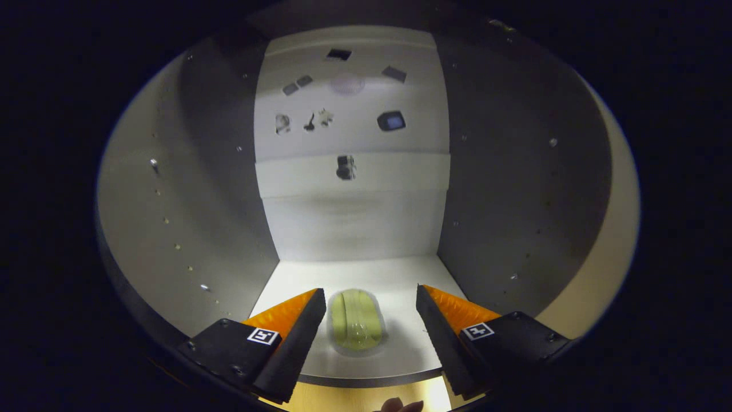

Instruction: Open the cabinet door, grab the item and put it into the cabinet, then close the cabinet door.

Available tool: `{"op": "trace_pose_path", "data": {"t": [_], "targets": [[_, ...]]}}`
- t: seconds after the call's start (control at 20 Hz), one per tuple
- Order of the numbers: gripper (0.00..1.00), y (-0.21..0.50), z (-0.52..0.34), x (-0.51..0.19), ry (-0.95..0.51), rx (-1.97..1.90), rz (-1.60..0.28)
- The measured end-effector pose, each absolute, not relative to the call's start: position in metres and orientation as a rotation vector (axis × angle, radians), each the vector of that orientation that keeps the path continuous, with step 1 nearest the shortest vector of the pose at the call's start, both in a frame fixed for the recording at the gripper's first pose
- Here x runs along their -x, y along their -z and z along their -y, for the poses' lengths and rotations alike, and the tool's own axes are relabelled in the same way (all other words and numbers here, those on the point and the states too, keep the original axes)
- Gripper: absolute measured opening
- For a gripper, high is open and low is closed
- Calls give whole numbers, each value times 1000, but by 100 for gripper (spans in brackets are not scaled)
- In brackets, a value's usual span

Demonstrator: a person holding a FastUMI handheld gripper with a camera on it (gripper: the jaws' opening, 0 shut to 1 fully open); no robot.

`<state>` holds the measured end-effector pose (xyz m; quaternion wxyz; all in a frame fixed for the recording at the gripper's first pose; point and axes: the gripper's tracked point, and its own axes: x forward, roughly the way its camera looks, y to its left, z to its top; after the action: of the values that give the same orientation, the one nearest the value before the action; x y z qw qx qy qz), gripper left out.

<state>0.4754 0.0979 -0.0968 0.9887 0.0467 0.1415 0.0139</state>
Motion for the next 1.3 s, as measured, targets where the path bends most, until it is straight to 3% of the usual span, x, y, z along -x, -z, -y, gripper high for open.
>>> {"op": "trace_pose_path", "data": {"t": [0.65, 1.3], "targets": [[98, -71, -57, -266, 17, -54, 146], [97, -97, 30, -39, 93, 4, 244]]}}
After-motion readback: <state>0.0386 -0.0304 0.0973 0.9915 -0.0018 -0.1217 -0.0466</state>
